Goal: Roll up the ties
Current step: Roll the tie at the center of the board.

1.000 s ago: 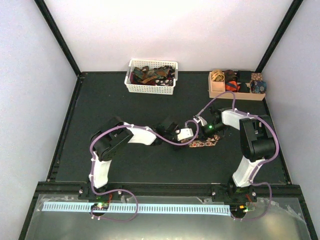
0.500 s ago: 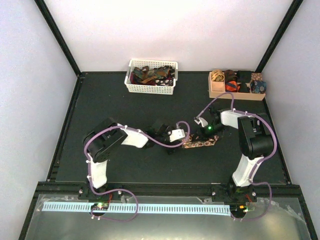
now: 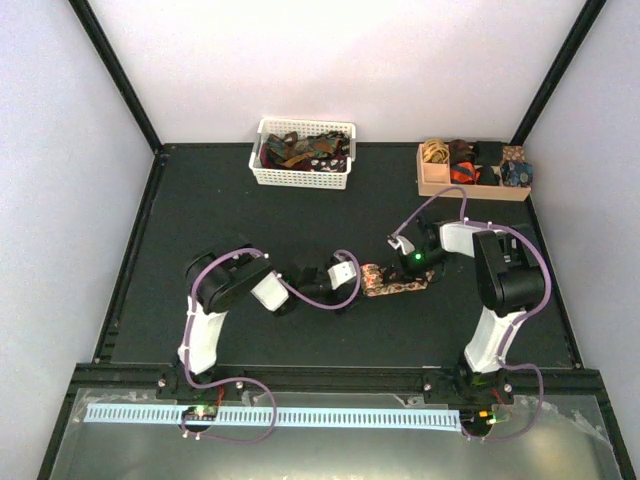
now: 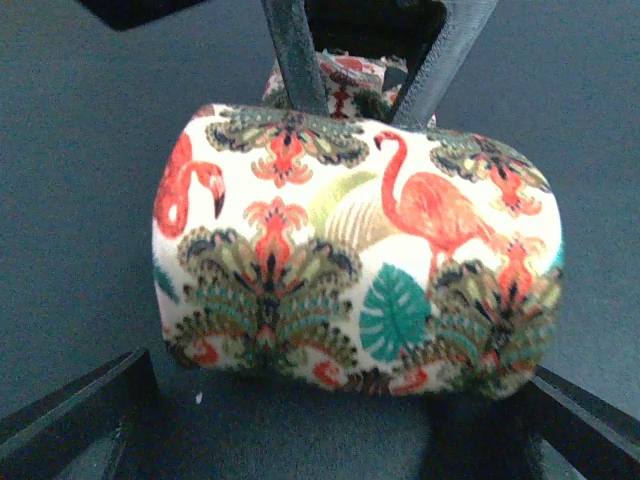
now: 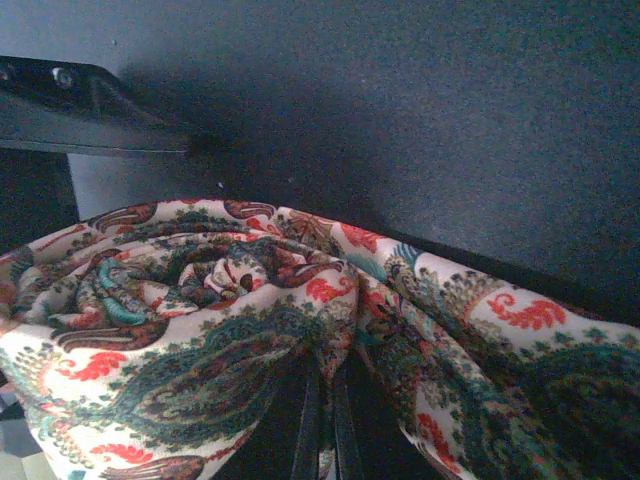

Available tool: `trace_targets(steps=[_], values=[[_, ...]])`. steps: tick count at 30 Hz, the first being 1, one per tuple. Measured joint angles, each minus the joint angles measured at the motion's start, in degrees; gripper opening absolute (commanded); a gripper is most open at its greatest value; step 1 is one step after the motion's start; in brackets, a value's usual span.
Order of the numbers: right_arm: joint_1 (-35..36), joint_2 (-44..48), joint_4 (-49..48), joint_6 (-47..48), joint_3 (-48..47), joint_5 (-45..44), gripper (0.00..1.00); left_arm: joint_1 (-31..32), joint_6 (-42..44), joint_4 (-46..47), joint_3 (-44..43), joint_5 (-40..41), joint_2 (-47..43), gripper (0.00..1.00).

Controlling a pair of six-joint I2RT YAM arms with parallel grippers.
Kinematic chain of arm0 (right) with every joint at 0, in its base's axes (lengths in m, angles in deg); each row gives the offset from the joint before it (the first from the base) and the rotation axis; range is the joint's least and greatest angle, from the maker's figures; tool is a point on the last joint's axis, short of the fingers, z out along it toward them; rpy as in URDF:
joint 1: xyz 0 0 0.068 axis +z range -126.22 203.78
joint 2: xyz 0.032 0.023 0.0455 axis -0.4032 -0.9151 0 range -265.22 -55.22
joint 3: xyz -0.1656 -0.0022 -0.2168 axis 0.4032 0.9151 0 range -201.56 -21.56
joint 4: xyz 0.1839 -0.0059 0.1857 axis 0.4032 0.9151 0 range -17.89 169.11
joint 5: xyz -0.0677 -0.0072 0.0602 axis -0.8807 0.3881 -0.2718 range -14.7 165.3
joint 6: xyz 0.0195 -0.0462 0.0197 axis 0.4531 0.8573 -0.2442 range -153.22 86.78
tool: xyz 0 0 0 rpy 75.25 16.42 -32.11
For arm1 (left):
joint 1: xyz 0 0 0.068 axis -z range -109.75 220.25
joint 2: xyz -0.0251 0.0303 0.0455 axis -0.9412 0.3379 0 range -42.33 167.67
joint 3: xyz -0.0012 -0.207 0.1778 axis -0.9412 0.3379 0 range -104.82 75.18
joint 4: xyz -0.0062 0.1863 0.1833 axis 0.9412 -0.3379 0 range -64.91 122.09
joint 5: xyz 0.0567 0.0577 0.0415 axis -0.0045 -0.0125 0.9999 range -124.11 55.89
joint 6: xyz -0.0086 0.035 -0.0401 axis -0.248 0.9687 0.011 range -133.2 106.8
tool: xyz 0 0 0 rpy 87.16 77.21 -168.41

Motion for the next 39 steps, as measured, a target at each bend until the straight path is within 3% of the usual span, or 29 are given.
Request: trace_targets(steps=[9, 15, 18, 27, 35, 39], values=[[0.4, -0.7, -1.4, -1.2, 0.0, 1.6, 0.01, 1.1, -0.7, 4.5, -1.9, 0.0, 3.3, 0.80], [0.4, -1.2, -2.0, -1.4, 0.0, 2.6, 0.01, 1.3, 0.2, -0.3, -5.9, 0.3, 3.5, 0.50], [0.4, -1.2, -2.0, -1.4, -0.1, 2.7, 0.06, 1.3, 1.2, -2.2, -6.5, 0.3, 3.2, 0.43], [-0.6, -0.5, 2.8, 2.9, -2.9, 1.0, 0.31, 1.4, 4.3, -17.8, -10.0, 2.4, -1.1, 0.42], [-3.3, 4.5, 9.4, 7.4, -3.3, 2.4, 0.45, 1.6, 6.1, -26.6, -13.7, 2.8, -1.7, 0.42], [-3.2, 5.8, 9.1, 5.8, -3.3, 6.0, 0.46, 1.7, 6.6, -27.9, -14.1, 2.8, -1.7, 0.42]])
